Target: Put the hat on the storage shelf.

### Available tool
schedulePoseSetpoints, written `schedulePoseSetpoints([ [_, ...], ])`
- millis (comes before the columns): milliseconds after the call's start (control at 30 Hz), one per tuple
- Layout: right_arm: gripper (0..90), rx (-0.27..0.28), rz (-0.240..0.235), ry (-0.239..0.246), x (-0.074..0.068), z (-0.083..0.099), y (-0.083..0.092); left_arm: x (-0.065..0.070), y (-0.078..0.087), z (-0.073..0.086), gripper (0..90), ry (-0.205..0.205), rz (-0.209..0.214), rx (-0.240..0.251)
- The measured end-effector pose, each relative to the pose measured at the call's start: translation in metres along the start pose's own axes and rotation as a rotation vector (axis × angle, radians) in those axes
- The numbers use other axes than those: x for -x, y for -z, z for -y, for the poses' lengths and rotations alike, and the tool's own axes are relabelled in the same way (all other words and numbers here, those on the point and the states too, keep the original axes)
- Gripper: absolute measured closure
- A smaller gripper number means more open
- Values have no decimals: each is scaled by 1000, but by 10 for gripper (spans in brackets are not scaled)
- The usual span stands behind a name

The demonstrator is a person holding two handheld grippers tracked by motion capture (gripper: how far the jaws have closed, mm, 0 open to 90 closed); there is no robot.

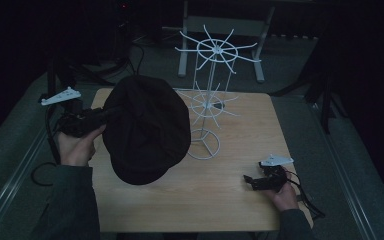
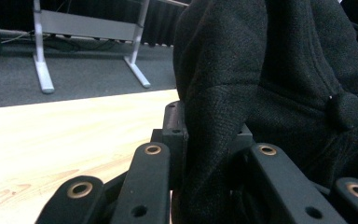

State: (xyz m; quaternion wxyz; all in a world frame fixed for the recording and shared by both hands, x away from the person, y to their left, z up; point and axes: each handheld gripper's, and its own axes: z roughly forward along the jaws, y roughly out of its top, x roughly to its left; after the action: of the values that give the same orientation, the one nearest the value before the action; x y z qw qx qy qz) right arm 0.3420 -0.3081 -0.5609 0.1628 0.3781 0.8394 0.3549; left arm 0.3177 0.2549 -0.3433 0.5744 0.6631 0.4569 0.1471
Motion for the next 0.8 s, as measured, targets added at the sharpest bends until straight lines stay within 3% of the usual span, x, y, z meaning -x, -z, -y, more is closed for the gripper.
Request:
schedulePoseSetpoints([
  [800, 121, 0, 0, 1, 0, 0, 0, 2, -1, -6, 773, 14, 54, 42],
])
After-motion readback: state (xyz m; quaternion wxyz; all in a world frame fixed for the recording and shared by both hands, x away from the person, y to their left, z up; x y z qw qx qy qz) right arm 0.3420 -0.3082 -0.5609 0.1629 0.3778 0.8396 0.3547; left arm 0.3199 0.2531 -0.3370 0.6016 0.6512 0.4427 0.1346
